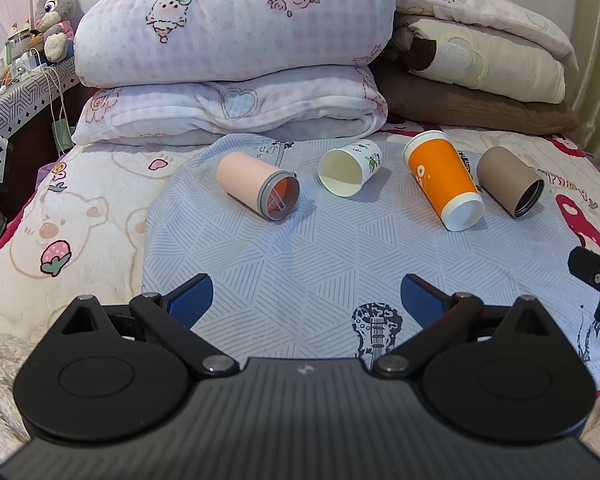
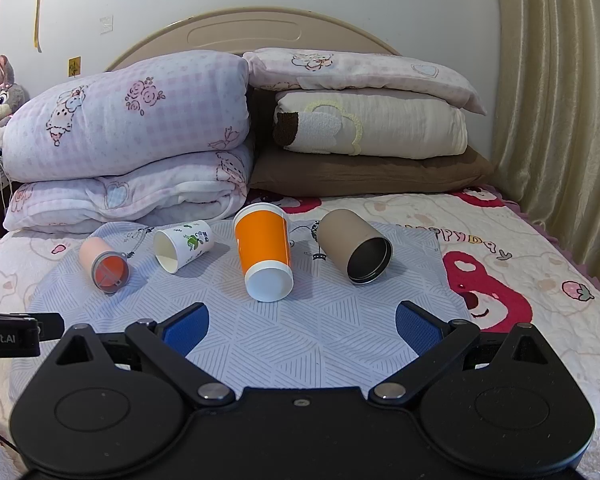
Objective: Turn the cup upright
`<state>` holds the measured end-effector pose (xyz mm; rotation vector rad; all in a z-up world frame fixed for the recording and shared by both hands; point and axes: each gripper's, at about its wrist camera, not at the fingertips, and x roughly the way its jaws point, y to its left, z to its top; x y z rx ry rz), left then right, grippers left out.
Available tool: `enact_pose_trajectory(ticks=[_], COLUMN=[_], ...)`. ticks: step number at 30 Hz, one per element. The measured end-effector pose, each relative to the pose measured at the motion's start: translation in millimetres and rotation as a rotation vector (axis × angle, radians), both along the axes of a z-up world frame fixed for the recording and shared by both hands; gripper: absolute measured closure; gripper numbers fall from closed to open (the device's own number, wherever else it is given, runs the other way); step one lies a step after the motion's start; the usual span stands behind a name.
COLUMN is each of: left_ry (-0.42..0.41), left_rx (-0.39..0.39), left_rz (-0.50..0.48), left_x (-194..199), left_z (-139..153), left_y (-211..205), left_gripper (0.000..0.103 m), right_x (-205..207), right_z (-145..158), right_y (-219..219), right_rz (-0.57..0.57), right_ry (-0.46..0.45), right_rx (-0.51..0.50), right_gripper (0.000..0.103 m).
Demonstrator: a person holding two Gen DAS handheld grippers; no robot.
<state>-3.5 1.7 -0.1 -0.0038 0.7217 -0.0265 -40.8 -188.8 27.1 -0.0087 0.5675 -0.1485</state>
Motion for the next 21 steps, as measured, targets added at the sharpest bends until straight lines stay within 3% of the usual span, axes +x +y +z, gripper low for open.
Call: enact_pose_trajectory(ticks=[21], left_ry=[0.005], left_rx=[-0.003], left_rz=[0.0], left_x=[-3.3], left_z=[-6.3], left_y=[1.1], left_gripper=[0.001], right_x=[1.5], right_z=[-1.2], right_y=[1.1], right_rz=[0.0], right_ry=[0.004], right_rx=[0.0], right_gripper=[0.002])
